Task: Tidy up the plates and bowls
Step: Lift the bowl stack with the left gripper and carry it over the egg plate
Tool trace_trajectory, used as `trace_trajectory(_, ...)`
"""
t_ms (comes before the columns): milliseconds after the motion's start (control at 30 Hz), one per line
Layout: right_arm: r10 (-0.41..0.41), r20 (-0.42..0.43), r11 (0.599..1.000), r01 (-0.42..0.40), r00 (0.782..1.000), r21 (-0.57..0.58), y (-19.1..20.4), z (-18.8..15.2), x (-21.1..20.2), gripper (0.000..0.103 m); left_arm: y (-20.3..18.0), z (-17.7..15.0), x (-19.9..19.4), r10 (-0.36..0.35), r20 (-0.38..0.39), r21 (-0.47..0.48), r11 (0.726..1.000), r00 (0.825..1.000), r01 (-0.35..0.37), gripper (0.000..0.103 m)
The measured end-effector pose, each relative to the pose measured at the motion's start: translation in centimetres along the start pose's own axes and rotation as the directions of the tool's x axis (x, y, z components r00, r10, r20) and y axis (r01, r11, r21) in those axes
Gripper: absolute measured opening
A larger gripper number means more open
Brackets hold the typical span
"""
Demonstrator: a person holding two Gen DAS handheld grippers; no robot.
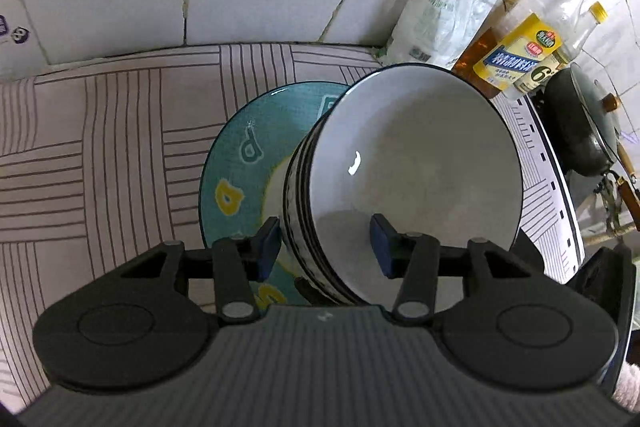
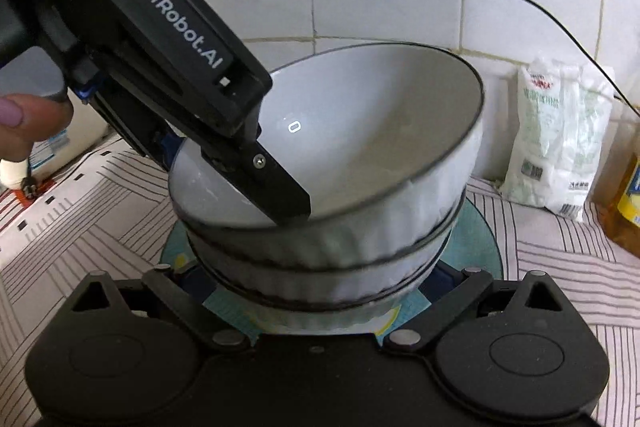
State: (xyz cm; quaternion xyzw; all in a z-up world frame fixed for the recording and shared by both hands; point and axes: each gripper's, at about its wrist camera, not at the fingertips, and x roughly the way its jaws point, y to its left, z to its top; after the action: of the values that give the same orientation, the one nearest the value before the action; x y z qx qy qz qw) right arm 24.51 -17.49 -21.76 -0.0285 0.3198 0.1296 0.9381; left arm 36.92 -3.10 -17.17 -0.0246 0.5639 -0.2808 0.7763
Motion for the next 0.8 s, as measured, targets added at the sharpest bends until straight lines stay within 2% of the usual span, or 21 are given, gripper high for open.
trace_trajectory(167,-0.039,-0.009,0.998,0.039,0.999,0.044,0.5,0.5,0.8,0.101,0.2,0.4,0.3,-0.006,0.017,0.041,0.999,1.000,0.005,0.047)
trace_trajectory(233,-0.041,-0.006,0.998,0.041,0.999,0.050,0.5,0.7,0.8,0.101,0.4,0.5,0.3,-0.010,0.022,0.028,1.000,1.000,0.009,0.047)
trace_trajectory(300,-0.060,-0.007,0.998,0.060,0.998,0.009,0.9,0.6,1.1,0.101,0.4,0.5,0.5,-0.006,0.024,0.034,0.999,1.000,0.005,0.048)
trace_trajectory(467,-0.072,-0.013,0.997,0.073,0.997,0.023,1.3,0.7,1.9,0.101,0.6,0.5,0.6,-0.015,0.033,-0.006,1.000,0.999,0.015,0.048)
trace_trajectory(567,-0.130,-0.078,0.992,0.129,0.988,-0.008,1.7,1.1,2.6,0.102,1.1,0.4,0.7,-0.027,0.040,-0.034,0.999,0.999,0.028,0.051)
trace_trajectory(667,-0.174,-0.146,0.983,0.181,0.974,0.032,2.5,1.8,2.4,0.102,1.2,0.6,0.8,-0.012,0.027,-0.050,0.999,1.000,0.014,0.055)
trace_trajectory(800,-0.181,-0.146,0.984,0.180,0.973,-0.021,3.5,1.7,0.8,0.102,0.6,0.8,0.4,0.036,0.046,-0.029,0.999,0.998,-0.035,0.053)
